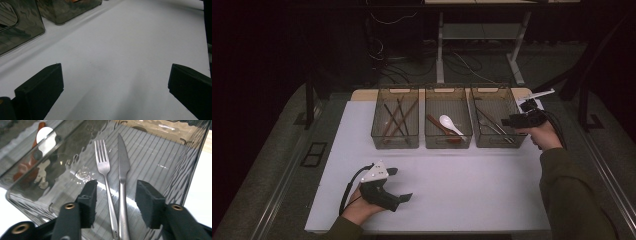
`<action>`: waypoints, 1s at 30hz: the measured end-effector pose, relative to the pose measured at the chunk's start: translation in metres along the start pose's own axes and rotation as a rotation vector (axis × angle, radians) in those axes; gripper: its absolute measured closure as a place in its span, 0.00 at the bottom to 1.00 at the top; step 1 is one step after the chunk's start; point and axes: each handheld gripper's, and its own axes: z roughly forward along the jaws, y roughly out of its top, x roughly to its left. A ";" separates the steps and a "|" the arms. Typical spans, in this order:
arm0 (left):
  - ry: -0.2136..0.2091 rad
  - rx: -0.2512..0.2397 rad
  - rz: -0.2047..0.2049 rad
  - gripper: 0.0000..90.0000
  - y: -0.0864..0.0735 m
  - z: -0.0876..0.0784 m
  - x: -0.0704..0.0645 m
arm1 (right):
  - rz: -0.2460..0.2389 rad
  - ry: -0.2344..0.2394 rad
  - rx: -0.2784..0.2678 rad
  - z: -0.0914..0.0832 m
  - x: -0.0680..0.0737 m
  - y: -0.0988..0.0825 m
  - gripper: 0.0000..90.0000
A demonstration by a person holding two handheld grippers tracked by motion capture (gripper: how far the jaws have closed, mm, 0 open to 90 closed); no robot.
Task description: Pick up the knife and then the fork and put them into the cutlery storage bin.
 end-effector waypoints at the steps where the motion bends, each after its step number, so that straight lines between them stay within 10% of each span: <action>1: 0.000 0.001 0.000 0.00 0.000 0.000 0.000 | 0.001 0.004 -0.008 -0.001 0.000 0.000 0.51; 15: 0.000 0.004 -0.002 0.00 0.000 0.001 0.000 | 0.032 0.036 -0.139 -0.021 0.016 -0.003 0.26; 30: 0.006 0.003 -0.011 0.00 0.001 0.002 0.001 | -0.068 0.117 -0.213 -0.043 0.048 -0.031 0.21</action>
